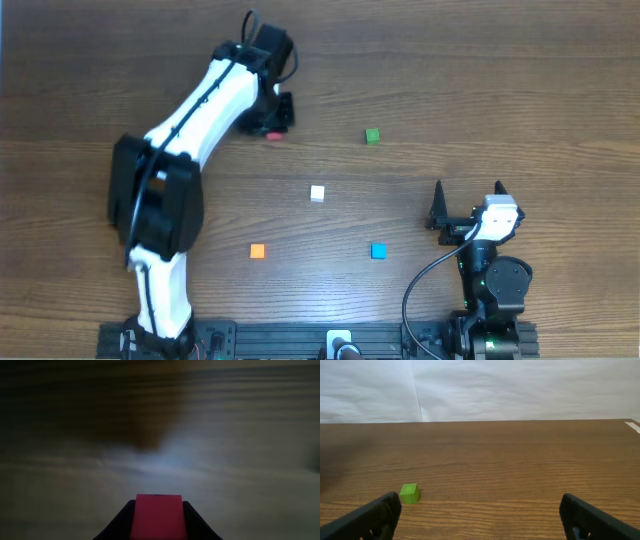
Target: Stack Cubes
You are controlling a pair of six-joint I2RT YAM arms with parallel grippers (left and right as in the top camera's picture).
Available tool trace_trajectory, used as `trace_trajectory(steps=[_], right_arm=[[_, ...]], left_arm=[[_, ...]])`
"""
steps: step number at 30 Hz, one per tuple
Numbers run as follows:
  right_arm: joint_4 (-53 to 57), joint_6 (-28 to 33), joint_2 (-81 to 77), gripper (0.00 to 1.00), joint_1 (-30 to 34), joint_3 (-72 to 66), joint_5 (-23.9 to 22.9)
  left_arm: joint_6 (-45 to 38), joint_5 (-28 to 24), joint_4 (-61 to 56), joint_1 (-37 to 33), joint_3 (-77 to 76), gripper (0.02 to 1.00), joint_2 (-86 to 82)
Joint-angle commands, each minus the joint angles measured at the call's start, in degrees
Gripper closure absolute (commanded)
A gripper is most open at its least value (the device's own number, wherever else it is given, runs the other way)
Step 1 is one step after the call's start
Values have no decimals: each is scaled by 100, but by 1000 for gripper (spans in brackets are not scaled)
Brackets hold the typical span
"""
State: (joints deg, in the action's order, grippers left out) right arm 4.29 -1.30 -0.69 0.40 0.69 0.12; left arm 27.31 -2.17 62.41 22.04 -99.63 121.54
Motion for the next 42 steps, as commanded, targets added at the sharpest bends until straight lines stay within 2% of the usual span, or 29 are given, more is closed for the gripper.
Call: trace_trajectory(steps=[1,7,11,22,27,42], right_arm=[[-4,11,35,9,31,-39,46],[-4,11,35,9,31,-39,48],[-2,11,35,7,31,-39,46],[-2,11,35,9,31,-39,46],[-4,11,35,7,31,-39,48],[-4,11,35,9,31,-39,46]], left_arm=[[824,151,280,815,-26,967,-1021],[1637,592,264,1851,678,965,-1281],[1714,678,-210,2168,1167,963,-1281],[1862,745,-1023,2157,2087,965,-1279],[1971,935,-1102,2157,2229,952,-1279],[1963,946,-1193,2164,2284,965,-1102]])
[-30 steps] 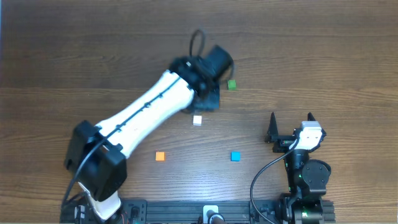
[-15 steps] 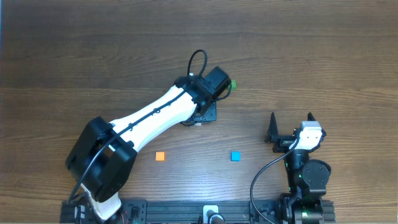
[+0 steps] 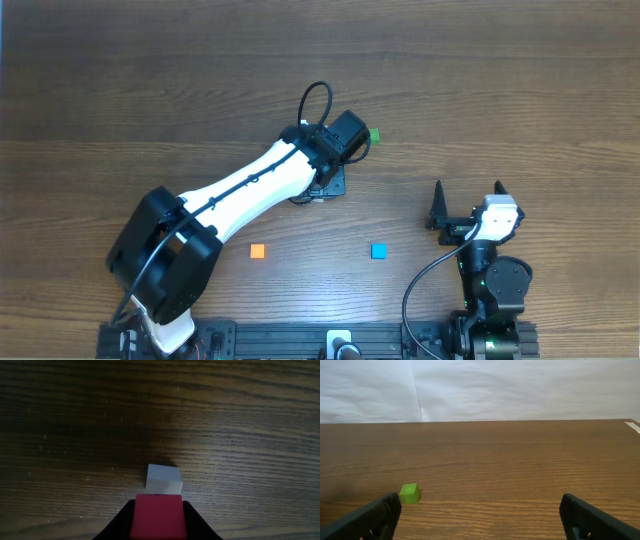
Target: Stack Cubes
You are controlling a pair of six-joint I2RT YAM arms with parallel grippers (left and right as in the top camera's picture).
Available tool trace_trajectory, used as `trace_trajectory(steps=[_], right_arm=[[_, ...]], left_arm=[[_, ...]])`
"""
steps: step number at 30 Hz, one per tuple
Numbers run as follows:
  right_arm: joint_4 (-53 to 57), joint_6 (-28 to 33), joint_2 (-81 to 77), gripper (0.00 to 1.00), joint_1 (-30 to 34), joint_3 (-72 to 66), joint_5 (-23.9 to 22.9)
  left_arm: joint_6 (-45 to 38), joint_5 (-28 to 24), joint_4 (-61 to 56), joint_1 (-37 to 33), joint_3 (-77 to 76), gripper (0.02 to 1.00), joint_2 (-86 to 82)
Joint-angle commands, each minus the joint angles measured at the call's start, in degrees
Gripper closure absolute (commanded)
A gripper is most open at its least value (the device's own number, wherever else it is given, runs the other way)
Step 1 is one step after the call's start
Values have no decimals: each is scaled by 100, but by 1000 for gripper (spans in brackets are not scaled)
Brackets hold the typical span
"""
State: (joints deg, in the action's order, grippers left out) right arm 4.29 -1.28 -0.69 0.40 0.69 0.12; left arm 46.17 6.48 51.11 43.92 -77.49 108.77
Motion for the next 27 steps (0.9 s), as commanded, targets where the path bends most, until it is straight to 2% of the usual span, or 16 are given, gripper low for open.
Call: trace_trajectory(steps=[1,27], right_arm=[[-2,9,35,7,31,-39,46],[-2,9,35,9,31,-39,48]], left_arm=[[74,39,-66,-22,70,969,184],[59,-26,-144,35,70,963,354]])
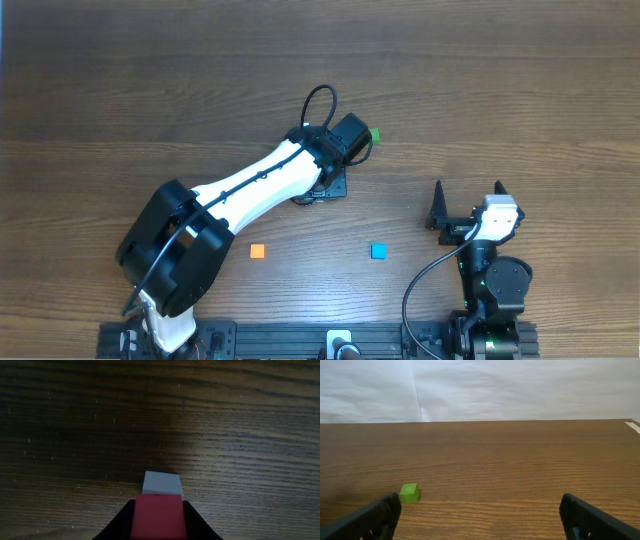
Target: Stack Cubes
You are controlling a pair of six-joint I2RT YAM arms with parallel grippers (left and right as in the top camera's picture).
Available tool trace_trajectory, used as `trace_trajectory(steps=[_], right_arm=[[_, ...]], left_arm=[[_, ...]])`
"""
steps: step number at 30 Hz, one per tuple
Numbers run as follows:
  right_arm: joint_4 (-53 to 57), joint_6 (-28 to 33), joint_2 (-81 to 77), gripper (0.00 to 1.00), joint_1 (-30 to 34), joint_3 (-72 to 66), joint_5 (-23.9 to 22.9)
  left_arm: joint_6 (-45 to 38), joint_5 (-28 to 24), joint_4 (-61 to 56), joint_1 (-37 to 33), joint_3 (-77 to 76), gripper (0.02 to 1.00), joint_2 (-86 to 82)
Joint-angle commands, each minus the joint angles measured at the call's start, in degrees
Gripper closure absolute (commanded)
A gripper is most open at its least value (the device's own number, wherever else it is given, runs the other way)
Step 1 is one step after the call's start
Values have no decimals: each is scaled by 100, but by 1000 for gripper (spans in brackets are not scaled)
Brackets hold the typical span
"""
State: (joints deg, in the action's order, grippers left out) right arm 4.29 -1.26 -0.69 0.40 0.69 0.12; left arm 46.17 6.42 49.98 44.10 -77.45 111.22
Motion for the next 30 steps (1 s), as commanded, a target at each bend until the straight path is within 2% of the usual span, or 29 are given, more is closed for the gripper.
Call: trace_trajectory(steps=[1,30], right_arm=[[-4,7,35,7,31,-39,46],[-4,7,35,9,31,-39,48]], left_arm=[[59,-35,-33,17,66,963,118],[61,-55,-52,15,68,923,175]])
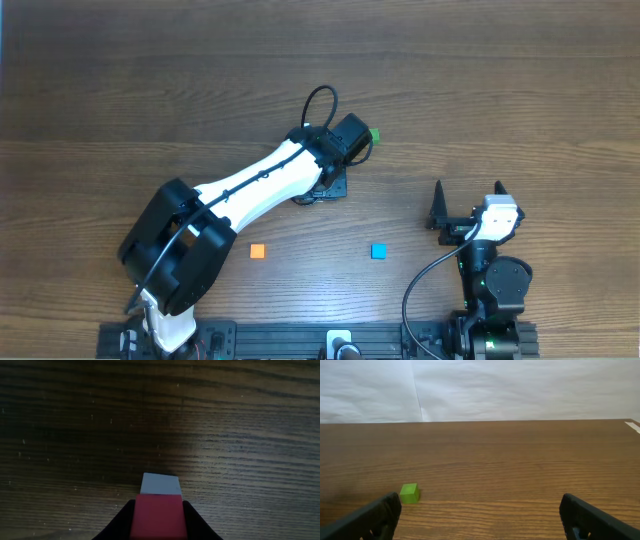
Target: Stack Cubes
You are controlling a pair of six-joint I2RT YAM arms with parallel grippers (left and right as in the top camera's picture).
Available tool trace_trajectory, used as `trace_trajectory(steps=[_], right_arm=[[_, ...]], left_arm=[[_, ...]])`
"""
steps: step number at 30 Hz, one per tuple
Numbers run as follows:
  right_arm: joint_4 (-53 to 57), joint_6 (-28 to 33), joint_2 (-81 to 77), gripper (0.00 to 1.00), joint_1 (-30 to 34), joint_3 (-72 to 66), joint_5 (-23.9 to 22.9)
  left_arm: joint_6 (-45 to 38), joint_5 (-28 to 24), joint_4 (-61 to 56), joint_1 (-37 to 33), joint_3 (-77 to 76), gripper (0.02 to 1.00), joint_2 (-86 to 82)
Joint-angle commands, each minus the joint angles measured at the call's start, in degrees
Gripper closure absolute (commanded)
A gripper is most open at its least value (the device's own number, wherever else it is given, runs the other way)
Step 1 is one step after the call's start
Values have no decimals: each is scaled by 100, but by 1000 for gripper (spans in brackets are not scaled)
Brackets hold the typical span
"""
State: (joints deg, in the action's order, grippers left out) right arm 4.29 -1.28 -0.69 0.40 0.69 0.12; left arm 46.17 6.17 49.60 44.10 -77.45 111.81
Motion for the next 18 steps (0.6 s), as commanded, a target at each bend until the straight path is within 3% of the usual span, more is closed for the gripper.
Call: trace_trajectory(steps=[1,3,10,15,18], right_arm=[[-4,9,35,9,31,-39,46],[-2,9,35,7,31,-39,48],[-2,9,35,7,31,-39,46],[-2,9,35,7,31,-39,46],[-2,9,35,7,31,-39,46]], left_arm=[[61,-33,-15,17,68,919,116],[61,-33,-15,15,68,877,116],[61,-31,-15,15,68,568,116],[61,-31,-24,15,68,272,116],[61,-28,-76,15,68,148,114]])
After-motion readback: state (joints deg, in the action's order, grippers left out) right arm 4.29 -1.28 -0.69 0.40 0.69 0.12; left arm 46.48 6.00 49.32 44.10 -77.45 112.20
